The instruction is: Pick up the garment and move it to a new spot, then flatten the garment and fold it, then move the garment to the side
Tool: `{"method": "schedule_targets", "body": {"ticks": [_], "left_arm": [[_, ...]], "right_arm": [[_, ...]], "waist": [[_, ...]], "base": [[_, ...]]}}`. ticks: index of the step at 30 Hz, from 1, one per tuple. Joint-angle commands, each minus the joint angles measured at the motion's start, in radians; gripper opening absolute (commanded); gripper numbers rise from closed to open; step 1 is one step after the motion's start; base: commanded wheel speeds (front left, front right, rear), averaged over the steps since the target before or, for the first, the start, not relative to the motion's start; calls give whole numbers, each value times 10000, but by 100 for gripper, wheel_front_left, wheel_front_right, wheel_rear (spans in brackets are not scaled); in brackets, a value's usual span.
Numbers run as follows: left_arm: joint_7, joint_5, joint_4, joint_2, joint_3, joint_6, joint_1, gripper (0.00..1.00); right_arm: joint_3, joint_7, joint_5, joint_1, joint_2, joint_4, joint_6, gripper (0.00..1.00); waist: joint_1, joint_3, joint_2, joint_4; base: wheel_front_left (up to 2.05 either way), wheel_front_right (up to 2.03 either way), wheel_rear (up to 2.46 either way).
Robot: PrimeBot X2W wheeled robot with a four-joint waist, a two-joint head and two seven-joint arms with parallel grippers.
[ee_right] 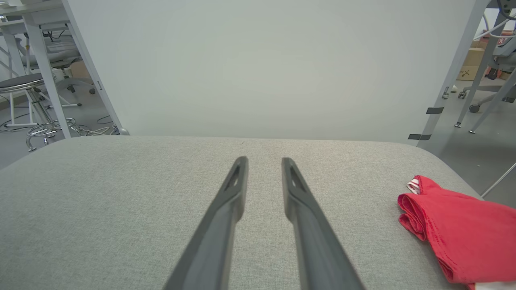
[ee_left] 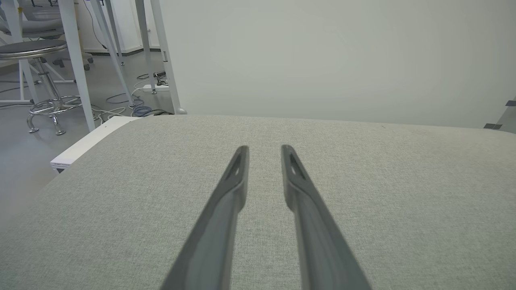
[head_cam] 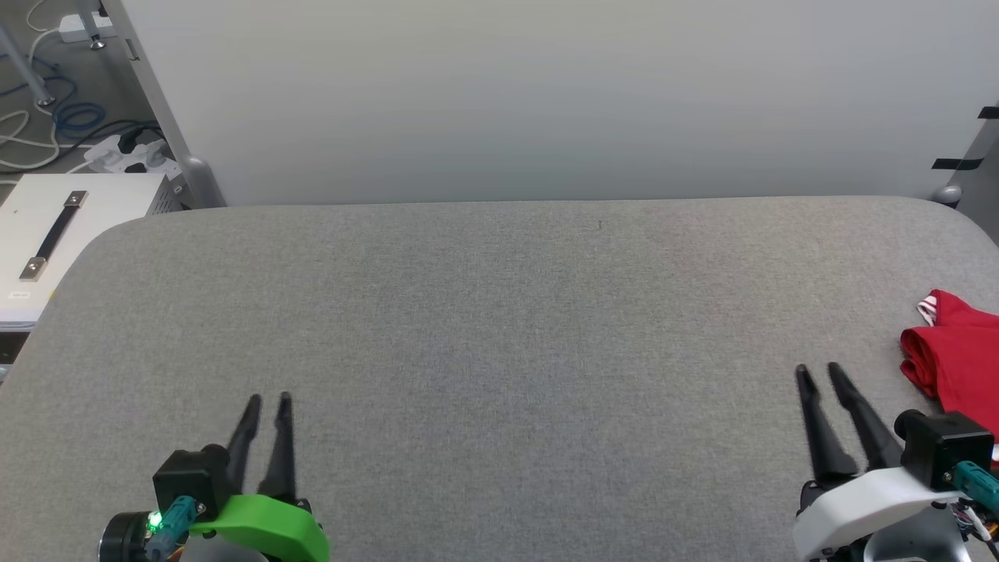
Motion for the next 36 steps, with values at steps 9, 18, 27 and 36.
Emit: {"method": "schedule_targets", "body": {"ticks": [9,18,27,36], "left_arm": [[153,332,-39,-227,213,-159,-28,0],[313,680,-77,-466,438,-325,-58,0],[489,1062,-120,-728,685,-508,-91,0],[684,1485,-167,-1018,959,-710,-127,0]], "right_arm": [[17,-45,-80,-85,4,144,-1,0],[33,-93,-164,-174,9,295,-2,0],[51,-145,-256,-272,14,461,-3,0],[70,-202,-357,-380,20,645,-5,0]], "waist": [[1,38,0,-4],[1,78,0,-9],[1,122,0,-14],[1,170,0,-19]], "base": [[0,0,0],[0,0,0],[0,0,0],[0,0,0]]}}
